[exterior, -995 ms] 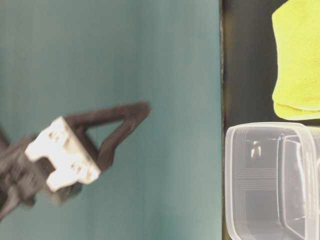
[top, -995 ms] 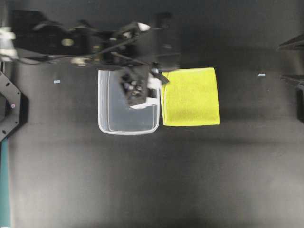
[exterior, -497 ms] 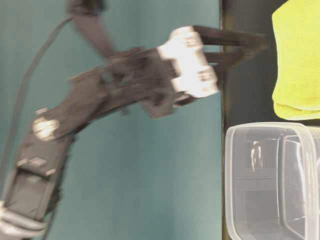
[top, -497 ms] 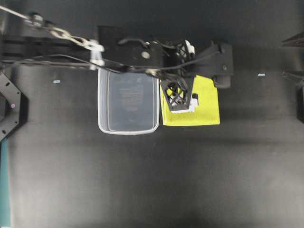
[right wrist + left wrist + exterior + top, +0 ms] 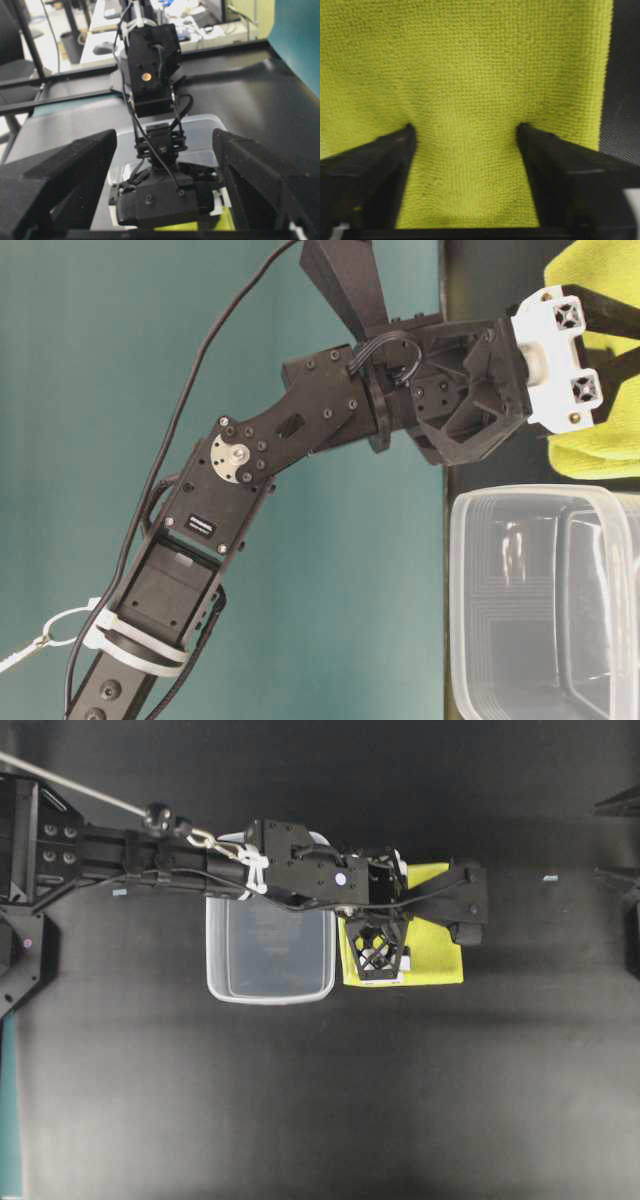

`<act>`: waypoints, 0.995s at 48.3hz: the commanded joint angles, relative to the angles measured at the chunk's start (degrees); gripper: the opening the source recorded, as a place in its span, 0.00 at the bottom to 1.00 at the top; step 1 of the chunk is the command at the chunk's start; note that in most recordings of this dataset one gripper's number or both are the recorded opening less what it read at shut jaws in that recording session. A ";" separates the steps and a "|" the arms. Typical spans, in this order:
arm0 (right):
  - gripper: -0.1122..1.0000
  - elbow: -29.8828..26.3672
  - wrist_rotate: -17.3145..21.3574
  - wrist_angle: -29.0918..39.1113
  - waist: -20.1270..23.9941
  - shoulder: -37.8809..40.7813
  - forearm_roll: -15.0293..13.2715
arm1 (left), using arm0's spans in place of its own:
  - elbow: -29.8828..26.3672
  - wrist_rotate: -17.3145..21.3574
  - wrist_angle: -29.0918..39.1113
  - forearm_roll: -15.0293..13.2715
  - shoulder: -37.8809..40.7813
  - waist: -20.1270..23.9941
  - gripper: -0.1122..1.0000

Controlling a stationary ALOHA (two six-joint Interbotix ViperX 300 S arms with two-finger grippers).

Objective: Place the yellow towel into the container with the left arm.
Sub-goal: 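Close the left gripper on the towel and lift it, then carry the towel left over the container and lower it inside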

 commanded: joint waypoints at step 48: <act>0.77 -0.26 0.35 -0.70 -0.18 -4.57 0.18 | 17.40 -0.79 16.26 0.09 -38.32 0.26 0.16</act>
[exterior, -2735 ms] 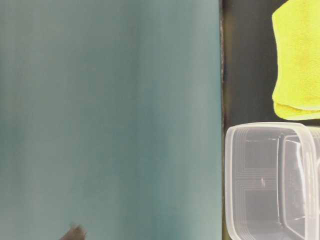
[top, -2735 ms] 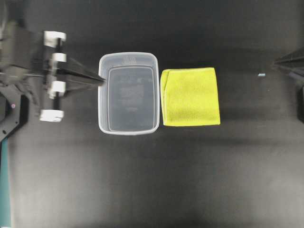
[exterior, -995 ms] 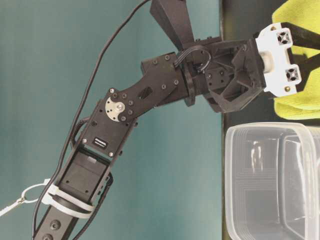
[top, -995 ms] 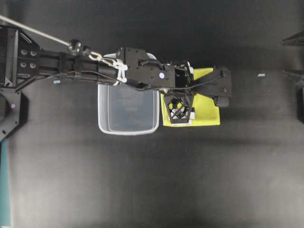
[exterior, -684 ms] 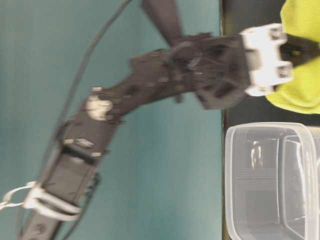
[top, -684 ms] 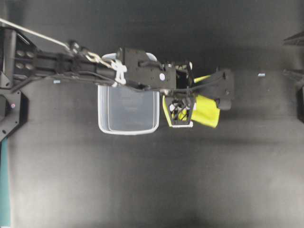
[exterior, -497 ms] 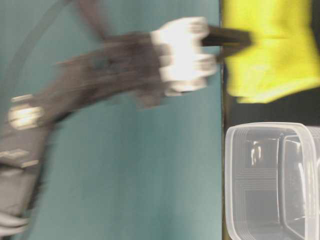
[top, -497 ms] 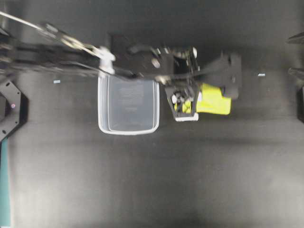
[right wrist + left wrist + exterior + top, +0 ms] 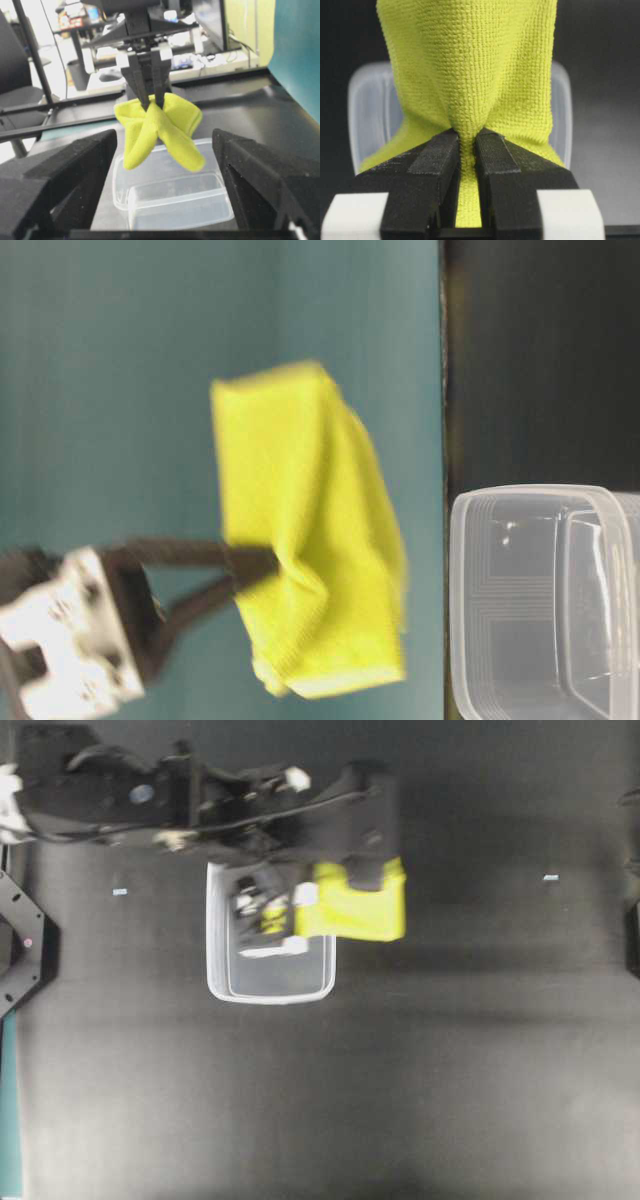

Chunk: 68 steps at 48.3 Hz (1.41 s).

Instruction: Place the yellow towel into the container with the left arm.

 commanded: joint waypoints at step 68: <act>0.77 0.88 0.18 0.62 -0.18 -2.64 0.18 | 22.68 -1.58 -30.67 0.18 -21.80 0.00 0.84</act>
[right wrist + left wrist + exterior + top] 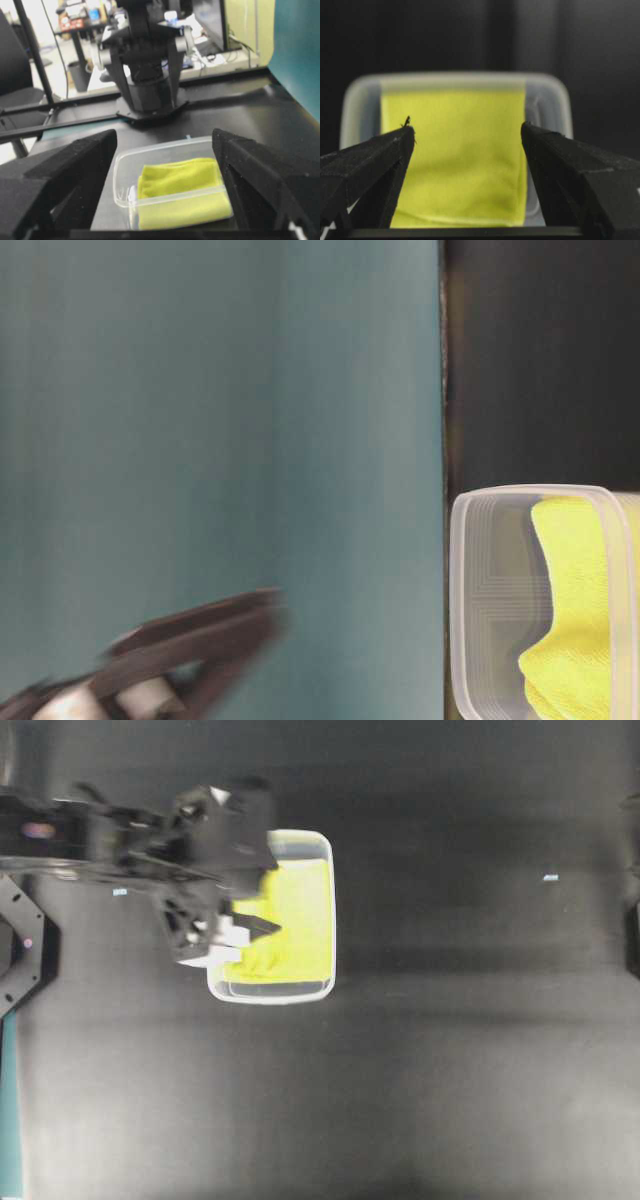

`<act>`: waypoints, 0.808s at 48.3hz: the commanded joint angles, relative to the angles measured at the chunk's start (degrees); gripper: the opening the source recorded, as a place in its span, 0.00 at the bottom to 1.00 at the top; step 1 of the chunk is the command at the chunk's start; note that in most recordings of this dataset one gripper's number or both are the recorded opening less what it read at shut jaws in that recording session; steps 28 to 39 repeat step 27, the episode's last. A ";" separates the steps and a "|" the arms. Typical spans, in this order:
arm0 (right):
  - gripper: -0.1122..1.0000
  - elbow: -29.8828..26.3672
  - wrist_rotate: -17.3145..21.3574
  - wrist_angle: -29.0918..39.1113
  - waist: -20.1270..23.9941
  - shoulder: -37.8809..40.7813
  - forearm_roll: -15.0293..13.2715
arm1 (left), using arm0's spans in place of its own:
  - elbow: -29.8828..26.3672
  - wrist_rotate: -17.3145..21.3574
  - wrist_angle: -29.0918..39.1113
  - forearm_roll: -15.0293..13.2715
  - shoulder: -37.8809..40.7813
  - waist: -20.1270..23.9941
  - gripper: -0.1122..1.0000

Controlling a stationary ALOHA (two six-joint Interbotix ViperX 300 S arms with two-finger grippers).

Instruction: Place the yellow towel into the container with the left arm.

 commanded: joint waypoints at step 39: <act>0.77 0.79 0.00 0.62 -0.09 -0.62 0.18 | 17.40 -2.46 -6.68 0.09 -36.12 -1.14 0.83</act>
